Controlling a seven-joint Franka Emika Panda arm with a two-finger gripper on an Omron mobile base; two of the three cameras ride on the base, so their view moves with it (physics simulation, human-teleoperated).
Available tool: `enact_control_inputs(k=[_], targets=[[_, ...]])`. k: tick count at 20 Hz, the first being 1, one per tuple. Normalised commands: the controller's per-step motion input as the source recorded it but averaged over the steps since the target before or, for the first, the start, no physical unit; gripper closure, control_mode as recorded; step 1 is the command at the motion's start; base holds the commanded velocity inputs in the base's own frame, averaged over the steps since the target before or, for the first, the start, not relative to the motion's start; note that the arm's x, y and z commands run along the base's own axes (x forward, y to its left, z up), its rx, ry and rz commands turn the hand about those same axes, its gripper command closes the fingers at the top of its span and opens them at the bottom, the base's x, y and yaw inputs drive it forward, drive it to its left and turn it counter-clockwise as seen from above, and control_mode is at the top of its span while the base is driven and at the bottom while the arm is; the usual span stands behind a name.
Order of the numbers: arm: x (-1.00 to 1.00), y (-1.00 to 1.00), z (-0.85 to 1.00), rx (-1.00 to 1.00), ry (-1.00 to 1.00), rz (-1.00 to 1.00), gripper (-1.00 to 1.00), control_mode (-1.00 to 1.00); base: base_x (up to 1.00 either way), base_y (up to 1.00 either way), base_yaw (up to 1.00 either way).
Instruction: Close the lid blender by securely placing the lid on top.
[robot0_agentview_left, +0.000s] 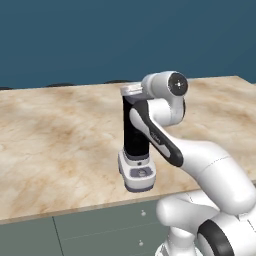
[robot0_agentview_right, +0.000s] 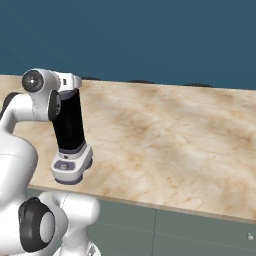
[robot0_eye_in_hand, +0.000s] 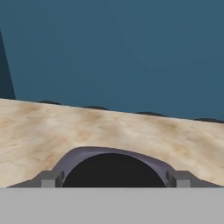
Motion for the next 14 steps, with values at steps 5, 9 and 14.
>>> enact_control_inputs(k=[5,9,14], targets=[[0.0,-0.01,-0.14,-0.11,0.0,0.0,1.0,-1.0,0.0,0.0,0.0],[0.0,0.0,-0.43,-0.09,0.0,0.0,1.0,-1.0,0.0,0.0,0.0],[0.0,0.0,-0.29,0.0,0.0,0.0,1.0,-1.0,0.0,0.0,0.0]])
